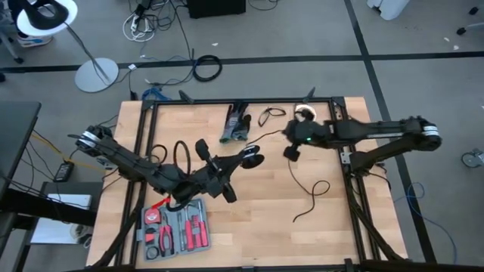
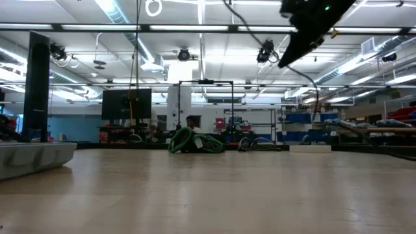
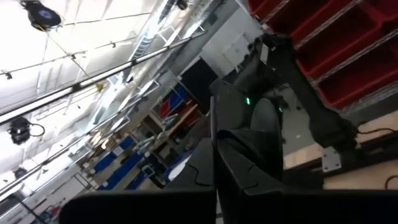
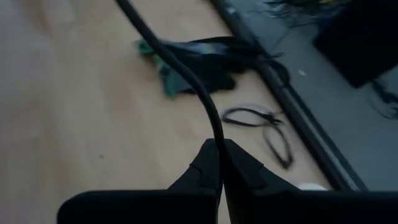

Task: Coil cords
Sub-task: Coil the black wire into a spool

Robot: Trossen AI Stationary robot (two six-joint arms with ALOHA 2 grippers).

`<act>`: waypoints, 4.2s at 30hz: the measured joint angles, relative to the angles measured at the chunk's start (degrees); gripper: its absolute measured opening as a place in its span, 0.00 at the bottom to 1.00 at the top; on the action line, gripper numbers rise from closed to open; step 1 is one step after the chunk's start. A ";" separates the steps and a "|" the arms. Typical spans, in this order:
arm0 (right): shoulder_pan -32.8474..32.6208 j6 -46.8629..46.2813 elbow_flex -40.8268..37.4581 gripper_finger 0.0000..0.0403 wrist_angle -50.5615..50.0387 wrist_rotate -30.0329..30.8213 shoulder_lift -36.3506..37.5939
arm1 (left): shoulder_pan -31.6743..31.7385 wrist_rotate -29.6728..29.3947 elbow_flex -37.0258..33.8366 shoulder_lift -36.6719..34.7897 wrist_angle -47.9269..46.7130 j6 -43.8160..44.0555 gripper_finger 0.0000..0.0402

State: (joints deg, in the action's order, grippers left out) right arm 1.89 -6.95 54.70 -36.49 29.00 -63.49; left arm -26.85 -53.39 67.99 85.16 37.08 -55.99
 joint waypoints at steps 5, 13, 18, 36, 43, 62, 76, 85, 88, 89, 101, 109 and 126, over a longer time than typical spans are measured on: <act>-2.33 -3.96 0.00 0.00 -5.26 6.98 7.33 | 0.05 -0.08 0.00 -0.17 -2.50 0.79 0.00; -7.27 -8.29 0.00 0.00 -9.59 15.90 15.15 | 0.17 0.11 -0.02 -0.14 -9.16 5.42 0.00; -8.98 -8.62 0.02 0.00 -8.39 15.41 14.76 | 0.20 4.75 -0.02 -0.14 -4.60 5.77 0.00; -9.60 -6.55 0.02 0.00 -5.77 18.76 9.38 | 1.40 16.35 -0.02 -0.10 -3.49 12.75 0.00; -10.08 -11.37 0.04 0.00 -13.14 18.94 13.07 | 1.39 6.81 -0.02 -0.10 -12.41 11.18 0.00; -18.99 -16.12 0.04 0.00 -15.08 23.65 15.88 | 8.86 -6.69 -0.07 -0.10 -34.52 14.38 0.00; -29.32 -13.84 0.07 0.00 -2.67 23.76 12.62 | 17.86 -6.28 -0.07 -0.10 -41.79 18.20 0.00; -33.42 -4.86 0.07 0.00 12.28 24.12 7.02 | 21.86 -4.37 -0.07 -0.08 -44.35 18.24 0.00; -34.22 -1.23 0.07 0.00 18.93 23.67 4.92 | 23.21 -4.34 -0.07 -0.08 -45.62 18.96 0.00; -34.42 0.07 0.07 0.00 21.24 23.26 4.10 | 23.59 -4.30 -0.07 -0.08 -45.61 19.19 0.00; -31.99 11.32 0.07 0.00 39.83 16.91 -8.08 | 23.11 2.13 -0.08 0.76 -34.64 20.67 0.00; -29.14 14.94 0.07 0.00 43.20 12.08 -10.54 | 20.66 10.41 -0.07 0.90 -26.50 20.79 0.00; -28.76 19.14 0.07 0.00 43.77 18.31 -9.28 | 16.47 25.29 -0.08 0.88 -14.96 21.07 0.00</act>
State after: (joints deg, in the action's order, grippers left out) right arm -26.86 12.19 54.76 7.28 47.32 -72.77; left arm -10.38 -28.10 67.91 86.04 22.12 -34.92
